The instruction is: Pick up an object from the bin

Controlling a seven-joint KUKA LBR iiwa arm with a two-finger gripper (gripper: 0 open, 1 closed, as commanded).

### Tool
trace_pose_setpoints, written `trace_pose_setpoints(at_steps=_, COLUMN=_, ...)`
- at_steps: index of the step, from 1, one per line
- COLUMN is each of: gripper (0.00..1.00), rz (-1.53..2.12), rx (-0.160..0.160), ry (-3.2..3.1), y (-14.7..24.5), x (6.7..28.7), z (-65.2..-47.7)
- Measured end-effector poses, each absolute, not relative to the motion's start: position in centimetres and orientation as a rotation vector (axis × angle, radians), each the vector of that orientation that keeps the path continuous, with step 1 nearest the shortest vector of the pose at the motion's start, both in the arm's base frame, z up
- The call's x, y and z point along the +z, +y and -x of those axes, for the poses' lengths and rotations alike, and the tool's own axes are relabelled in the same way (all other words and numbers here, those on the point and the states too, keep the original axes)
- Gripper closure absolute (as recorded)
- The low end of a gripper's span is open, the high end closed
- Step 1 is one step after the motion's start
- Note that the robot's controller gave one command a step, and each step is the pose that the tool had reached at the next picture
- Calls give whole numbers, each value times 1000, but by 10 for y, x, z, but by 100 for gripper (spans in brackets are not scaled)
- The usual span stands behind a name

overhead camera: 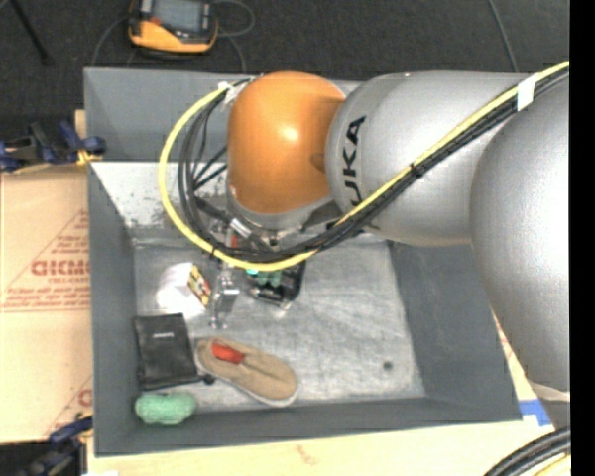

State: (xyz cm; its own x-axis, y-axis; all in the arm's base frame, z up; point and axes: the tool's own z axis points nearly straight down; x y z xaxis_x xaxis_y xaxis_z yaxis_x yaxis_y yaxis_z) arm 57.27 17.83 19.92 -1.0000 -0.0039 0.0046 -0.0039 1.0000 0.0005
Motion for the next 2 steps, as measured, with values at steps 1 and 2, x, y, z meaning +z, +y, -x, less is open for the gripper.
trace_pose_setpoints(at_steps=1, gripper=0, rz=-1, rx=-3, ry=-3145, y=178, x=204, z=-575)
trace_pose_setpoints(at_steps=2, gripper=100, rz=248, rx=-2, ry=-3134, y=131, x=90, z=-556)
